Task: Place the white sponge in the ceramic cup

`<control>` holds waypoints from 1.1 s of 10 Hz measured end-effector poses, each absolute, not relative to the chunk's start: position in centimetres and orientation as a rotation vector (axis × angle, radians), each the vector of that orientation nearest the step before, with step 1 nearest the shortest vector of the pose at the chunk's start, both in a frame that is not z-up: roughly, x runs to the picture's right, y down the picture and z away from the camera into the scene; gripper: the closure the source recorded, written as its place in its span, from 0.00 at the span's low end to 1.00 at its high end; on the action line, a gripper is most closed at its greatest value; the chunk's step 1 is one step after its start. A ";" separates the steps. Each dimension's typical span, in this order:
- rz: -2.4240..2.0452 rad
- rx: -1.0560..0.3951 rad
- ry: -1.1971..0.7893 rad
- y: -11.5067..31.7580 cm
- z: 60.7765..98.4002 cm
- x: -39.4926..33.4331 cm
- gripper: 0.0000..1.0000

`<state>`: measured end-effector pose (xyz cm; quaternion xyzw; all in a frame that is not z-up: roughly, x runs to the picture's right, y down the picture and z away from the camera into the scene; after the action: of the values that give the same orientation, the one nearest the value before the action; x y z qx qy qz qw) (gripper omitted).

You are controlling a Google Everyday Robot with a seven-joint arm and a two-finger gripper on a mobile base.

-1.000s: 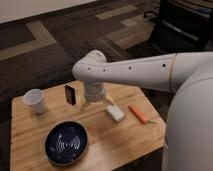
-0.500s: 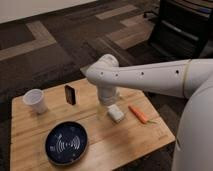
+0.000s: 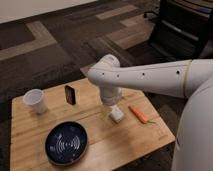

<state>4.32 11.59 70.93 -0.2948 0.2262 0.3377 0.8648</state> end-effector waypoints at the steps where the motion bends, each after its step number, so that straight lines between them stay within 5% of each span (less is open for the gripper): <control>1: 0.717 -0.614 0.471 11.5 71.3 4.3 0.20; 11: 0.900 -0.569 0.325 11.6 79.5 3.4 0.20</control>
<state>3.41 11.56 79.51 -0.2700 0.1544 0.4269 0.8491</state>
